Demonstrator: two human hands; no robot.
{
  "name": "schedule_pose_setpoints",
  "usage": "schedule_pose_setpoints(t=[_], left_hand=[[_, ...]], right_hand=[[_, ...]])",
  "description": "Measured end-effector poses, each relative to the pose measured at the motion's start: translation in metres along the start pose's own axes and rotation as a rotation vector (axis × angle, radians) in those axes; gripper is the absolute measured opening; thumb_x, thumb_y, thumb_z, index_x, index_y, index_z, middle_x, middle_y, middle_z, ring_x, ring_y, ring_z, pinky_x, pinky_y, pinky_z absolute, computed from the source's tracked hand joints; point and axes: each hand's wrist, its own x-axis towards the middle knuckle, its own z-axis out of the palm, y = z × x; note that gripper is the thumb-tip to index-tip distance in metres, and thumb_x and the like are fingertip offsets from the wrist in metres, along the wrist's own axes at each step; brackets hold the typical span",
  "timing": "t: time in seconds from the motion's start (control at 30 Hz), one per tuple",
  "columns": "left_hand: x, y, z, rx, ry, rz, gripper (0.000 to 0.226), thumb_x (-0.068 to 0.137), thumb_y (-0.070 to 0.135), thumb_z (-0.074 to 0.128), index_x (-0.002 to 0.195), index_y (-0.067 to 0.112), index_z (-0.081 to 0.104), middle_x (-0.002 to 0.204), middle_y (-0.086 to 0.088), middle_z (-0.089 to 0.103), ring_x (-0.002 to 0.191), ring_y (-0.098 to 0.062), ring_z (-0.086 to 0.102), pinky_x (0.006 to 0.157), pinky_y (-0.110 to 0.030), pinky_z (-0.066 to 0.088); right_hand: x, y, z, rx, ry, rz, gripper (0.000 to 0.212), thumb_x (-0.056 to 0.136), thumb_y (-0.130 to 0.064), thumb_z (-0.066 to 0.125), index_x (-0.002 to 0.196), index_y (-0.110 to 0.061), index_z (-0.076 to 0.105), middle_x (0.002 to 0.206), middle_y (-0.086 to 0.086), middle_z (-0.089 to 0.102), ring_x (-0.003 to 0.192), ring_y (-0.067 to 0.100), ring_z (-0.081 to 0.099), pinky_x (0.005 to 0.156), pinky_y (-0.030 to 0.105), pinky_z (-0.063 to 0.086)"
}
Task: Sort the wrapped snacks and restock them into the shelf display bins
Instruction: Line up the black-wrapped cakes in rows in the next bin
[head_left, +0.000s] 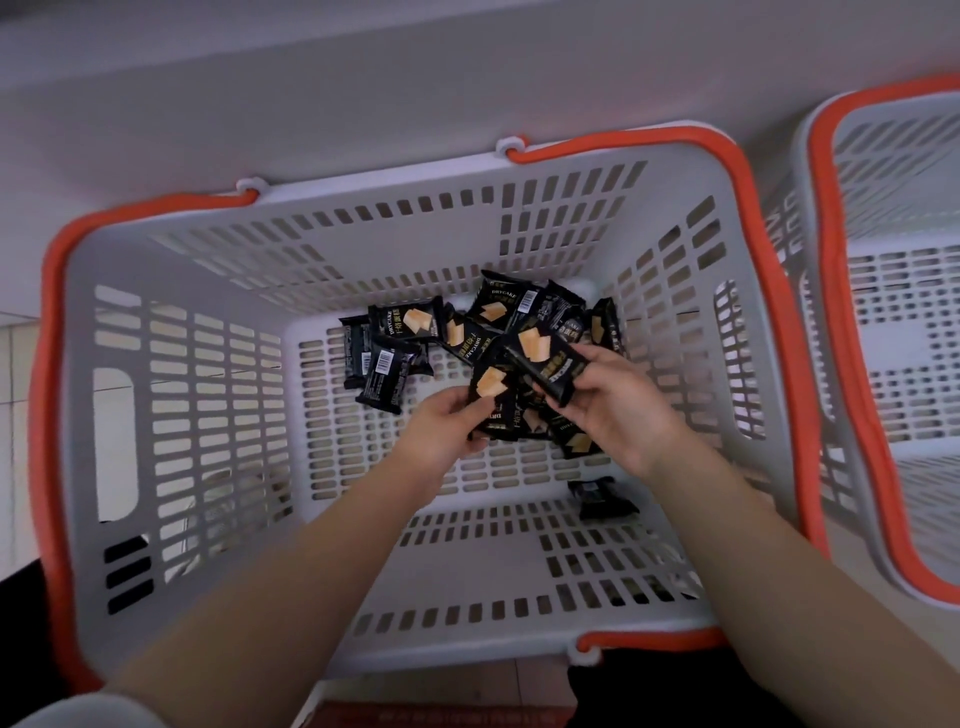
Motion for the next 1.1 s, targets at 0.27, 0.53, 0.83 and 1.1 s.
schedule_pose_setpoints(t=[0.27, 0.53, 0.83, 1.1], left_hand=[[0.005, -0.005, 0.029, -0.192, 0.085, 0.040, 0.012, 0.097, 0.026, 0.044, 0.096, 0.023, 0.057, 0.098, -0.004, 0.064, 0.091, -0.017, 0.063, 0.072, -0.026, 0.052], [0.006, -0.011, 0.018, 0.134, 0.025, 0.238, 0.016, 0.092, 0.018, 0.055, 0.103, 0.028, 0.057, 0.093, 0.011, 0.063, 0.075, 0.005, 0.060, 0.062, -0.008, 0.048], [0.017, 0.008, -0.019, 0.947, -0.145, 0.504, 0.036, 0.079, 0.016, 0.071, 0.114, 0.011, 0.062, 0.106, -0.004, 0.059, 0.093, -0.012, 0.053, 0.076, -0.011, 0.037], [0.028, 0.032, -0.032, 0.986, -0.065, 0.584, 0.032, 0.088, 0.032, 0.058, 0.118, 0.023, 0.053, 0.099, 0.019, 0.053, 0.084, 0.011, 0.050, 0.073, -0.006, 0.038]], right_hand=[[0.012, 0.031, 0.011, -0.410, 0.206, -0.057, 0.007, 0.087, -0.004, 0.059, 0.092, -0.010, 0.057, 0.088, 0.004, 0.062, 0.080, 0.013, 0.062, 0.071, 0.023, 0.053], [0.019, 0.034, -0.001, -1.053, 0.166, -0.156, 0.039, 0.077, -0.016, 0.073, 0.109, -0.011, 0.052, 0.104, 0.004, 0.059, 0.102, 0.021, 0.058, 0.083, 0.033, 0.048], [0.024, 0.033, -0.005, -1.879, -0.103, -0.678, 0.077, 0.085, -0.008, 0.059, 0.148, -0.021, 0.017, 0.156, 0.005, 0.016, 0.143, 0.023, 0.013, 0.115, 0.039, 0.011], [0.030, 0.037, -0.011, -1.548, -0.102, -0.372, 0.045, 0.089, -0.026, 0.058, 0.131, -0.017, 0.044, 0.124, 0.006, 0.053, 0.110, 0.023, 0.052, 0.083, 0.031, 0.043]])
